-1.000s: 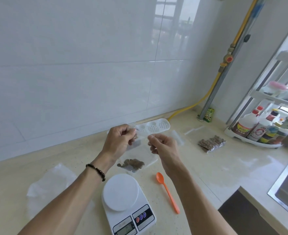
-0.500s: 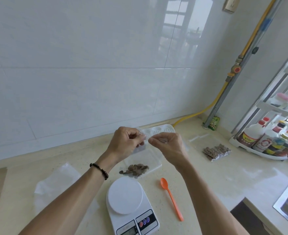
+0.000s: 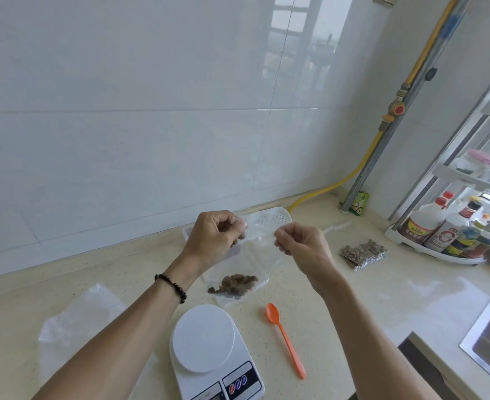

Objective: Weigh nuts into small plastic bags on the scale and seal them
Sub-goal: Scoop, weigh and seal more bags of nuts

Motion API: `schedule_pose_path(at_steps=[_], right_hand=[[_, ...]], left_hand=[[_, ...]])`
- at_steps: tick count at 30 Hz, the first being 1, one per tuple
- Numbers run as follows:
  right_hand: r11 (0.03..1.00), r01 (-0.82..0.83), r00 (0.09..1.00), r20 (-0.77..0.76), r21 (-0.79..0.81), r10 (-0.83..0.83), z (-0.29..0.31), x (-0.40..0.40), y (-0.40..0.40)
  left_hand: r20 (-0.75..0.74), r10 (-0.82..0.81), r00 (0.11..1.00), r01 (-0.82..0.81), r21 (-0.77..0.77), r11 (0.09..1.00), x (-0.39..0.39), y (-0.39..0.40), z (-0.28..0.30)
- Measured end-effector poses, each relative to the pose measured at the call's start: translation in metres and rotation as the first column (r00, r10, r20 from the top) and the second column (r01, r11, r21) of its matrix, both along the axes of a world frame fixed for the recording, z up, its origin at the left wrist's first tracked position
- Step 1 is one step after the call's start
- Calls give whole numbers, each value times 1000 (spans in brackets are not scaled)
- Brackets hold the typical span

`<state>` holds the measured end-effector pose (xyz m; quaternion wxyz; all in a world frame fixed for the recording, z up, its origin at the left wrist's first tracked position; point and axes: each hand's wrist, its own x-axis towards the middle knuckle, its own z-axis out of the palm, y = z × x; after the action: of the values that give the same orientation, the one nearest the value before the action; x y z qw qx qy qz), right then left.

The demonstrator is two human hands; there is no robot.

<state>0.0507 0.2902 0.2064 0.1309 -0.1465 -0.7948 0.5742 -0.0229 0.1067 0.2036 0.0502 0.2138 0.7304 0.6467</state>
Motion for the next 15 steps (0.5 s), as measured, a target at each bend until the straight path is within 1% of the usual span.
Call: schedule_pose_path(at_steps=[3,5,8,10,13,15], right_hand=[[995,43,999,20,93,-45,-6,-10,23],[993,58,998,6,104,-59,-10,-17,40],[999,48,998,-30,-5,-48,-19,-28,75],[998,20,999,-23,-64,-22,-29,-35,105],[992,-48,997,57,-112,55,-51,-47,160],[992,-89,986,134,-91,101,-68,-55,199]], left_hand=[[38,-76,996,79,-66,995,-10,24,-6],[12,-75,997,76,-101,992,-18,46,-11],[-21,-11,1000,9,-122,992,-32,87,-18],[13,-8,1000,9,-118,993,-42,120,-25],[102,-20,995,29,-85,996,-56,177,-36],[148,-11,989,20,-55,998,-67,217,-42]])
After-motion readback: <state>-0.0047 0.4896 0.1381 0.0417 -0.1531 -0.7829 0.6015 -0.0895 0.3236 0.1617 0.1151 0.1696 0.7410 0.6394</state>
